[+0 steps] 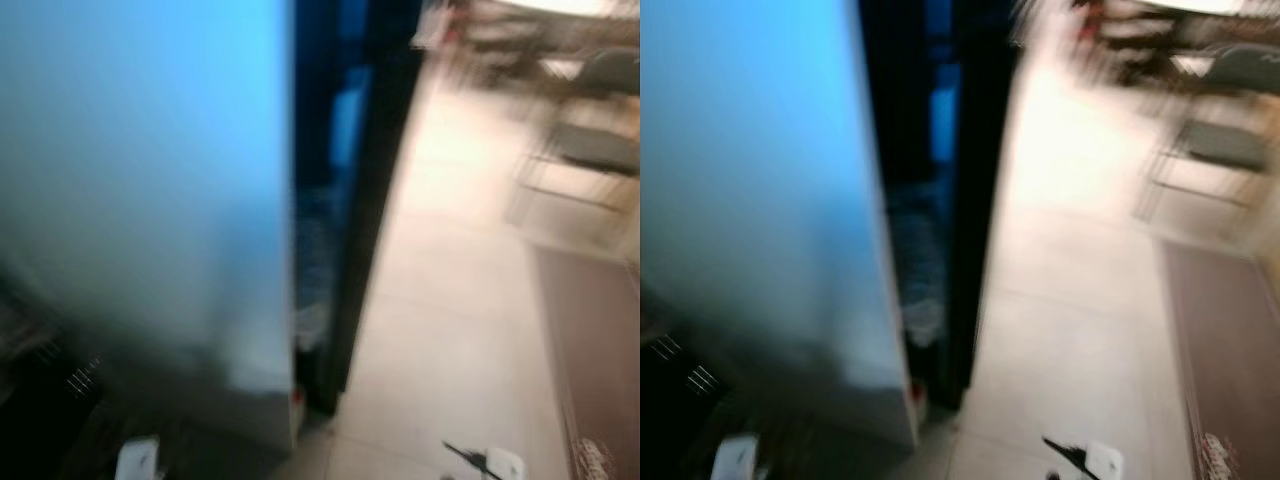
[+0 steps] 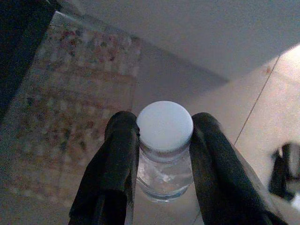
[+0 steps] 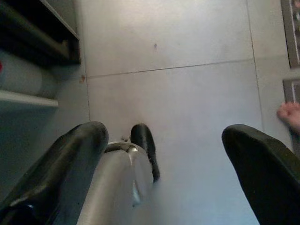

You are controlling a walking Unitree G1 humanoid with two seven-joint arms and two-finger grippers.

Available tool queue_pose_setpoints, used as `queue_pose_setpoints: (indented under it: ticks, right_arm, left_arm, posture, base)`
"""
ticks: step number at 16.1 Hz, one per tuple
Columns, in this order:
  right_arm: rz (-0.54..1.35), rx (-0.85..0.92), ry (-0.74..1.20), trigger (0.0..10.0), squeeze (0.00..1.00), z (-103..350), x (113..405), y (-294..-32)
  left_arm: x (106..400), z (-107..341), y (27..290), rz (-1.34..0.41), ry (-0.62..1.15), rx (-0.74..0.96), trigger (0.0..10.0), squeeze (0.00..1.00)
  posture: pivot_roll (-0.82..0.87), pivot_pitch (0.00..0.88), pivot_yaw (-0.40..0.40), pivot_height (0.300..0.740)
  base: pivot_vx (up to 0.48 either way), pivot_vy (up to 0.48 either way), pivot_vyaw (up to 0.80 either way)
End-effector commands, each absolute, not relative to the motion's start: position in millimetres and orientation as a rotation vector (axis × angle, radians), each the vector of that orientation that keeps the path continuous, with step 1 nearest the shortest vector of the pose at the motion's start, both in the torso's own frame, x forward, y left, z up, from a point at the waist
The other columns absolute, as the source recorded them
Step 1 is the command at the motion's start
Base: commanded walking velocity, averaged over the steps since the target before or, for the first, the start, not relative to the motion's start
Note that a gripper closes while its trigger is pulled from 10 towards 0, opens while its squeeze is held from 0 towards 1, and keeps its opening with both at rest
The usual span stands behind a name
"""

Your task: Restocking fridge

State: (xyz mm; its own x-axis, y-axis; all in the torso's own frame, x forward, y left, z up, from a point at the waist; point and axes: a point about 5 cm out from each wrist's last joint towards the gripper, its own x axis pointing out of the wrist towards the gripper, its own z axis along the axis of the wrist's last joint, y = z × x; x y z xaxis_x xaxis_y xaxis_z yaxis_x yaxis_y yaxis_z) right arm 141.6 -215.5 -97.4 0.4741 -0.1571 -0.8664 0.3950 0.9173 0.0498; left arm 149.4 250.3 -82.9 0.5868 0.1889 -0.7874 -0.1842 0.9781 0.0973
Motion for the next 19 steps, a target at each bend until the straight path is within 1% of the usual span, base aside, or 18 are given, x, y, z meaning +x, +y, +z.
queue_pose_setpoints:
  ticks: [1, 5, 14, 19]
  right_arm:
    - [-0.363, 0.242, 1.047, 10.0, 0.0, -99.7, 131.5, -221.9]
    - [-0.363, 0.241, 1.047, 10.0, 0.0, -99.7, 131.5, -221.9]
    - [-0.373, 0.258, 0.997, 10.0, 0.0, -97.8, 133.9, -223.1]
    - [-0.359, 0.237, 1.009, 10.0, 0.0, -98.0, 133.2, -224.0]
  left_arm:
    - [163.1, -78.4, 245.7, 0.199, 0.882, 0.005, 10.0, 0.0]
    - [163.0, -78.5, 245.7, 0.199, 0.883, 0.005, 10.0, 0.0]
    - [164.2, -78.1, 245.6, 0.195, 0.883, 0.014, 10.0, 0.0]
    - [163.4, -79.0, 243.9, 0.197, 0.889, 0.005, 10.0, 0.0]
  posture:
    - [-0.01, 0.0, 0.03, 0.74]
    - [-0.01, 0.0, 0.03, 0.74]
    - [-0.01, 0.0, 0.029, 0.74]
    - [-0.01, 0.0, 0.026, 0.74]
  base:
    - [0.0, 0.0, -0.59]
    - [0.0, 0.0, -0.59]
    - [0.0, 0.0, 0.0]
    - [0.0, 0.0, 0.0]
